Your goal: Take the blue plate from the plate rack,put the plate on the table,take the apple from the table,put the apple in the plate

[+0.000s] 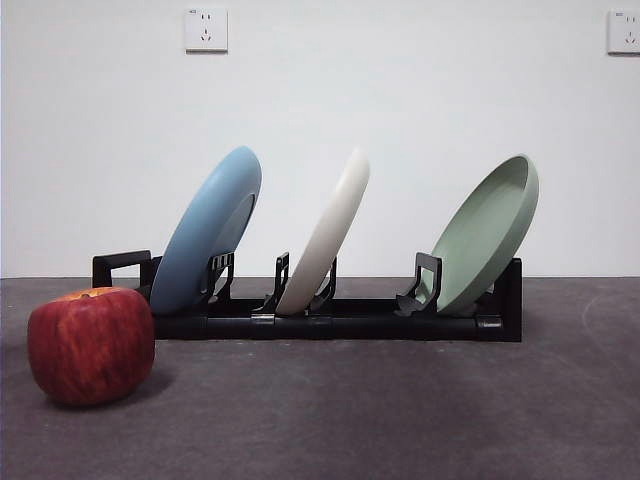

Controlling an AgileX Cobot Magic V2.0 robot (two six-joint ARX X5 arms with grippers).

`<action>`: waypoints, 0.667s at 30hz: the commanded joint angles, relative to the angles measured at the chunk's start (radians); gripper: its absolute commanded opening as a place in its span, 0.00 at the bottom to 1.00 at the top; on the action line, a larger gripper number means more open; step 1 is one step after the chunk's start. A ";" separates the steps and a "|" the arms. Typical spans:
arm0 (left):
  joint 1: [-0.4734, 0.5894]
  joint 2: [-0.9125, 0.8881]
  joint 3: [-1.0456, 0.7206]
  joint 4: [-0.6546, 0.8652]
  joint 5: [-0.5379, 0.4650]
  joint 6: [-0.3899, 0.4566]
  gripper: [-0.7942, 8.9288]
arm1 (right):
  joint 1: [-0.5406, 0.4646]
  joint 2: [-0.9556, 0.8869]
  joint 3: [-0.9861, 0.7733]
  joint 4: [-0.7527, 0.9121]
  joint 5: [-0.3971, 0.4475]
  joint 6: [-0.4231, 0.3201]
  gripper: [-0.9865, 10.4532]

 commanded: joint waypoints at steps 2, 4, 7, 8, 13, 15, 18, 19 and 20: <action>0.002 0.176 0.154 -0.085 0.129 0.024 0.07 | 0.001 0.136 0.146 -0.087 -0.066 -0.103 0.09; 0.001 0.267 0.239 -0.145 0.190 0.053 0.08 | 0.001 0.204 0.215 -0.134 -0.111 -0.142 0.09; -0.012 0.379 0.346 -0.227 0.231 0.102 0.08 | 0.001 0.281 0.280 -0.167 -0.174 -0.177 0.09; -0.020 0.409 0.375 -0.248 0.229 0.105 0.08 | 0.001 0.298 0.291 -0.169 -0.191 -0.183 0.09; -0.077 0.548 0.488 -0.280 0.225 0.111 0.21 | 0.003 0.355 0.312 -0.169 -0.220 -0.191 0.20; -0.107 0.595 0.520 -0.276 0.222 0.108 0.36 | 0.006 0.365 0.312 -0.171 -0.220 -0.190 0.31; -0.153 0.661 0.561 -0.273 0.222 0.108 0.37 | 0.008 0.365 0.312 -0.178 -0.220 -0.190 0.34; -0.165 0.683 0.576 -0.274 0.221 0.107 0.37 | 0.008 0.365 0.312 -0.179 -0.220 -0.190 0.34; -0.176 0.701 0.588 -0.275 0.221 0.107 0.37 | 0.008 0.365 0.312 -0.179 -0.220 -0.190 0.34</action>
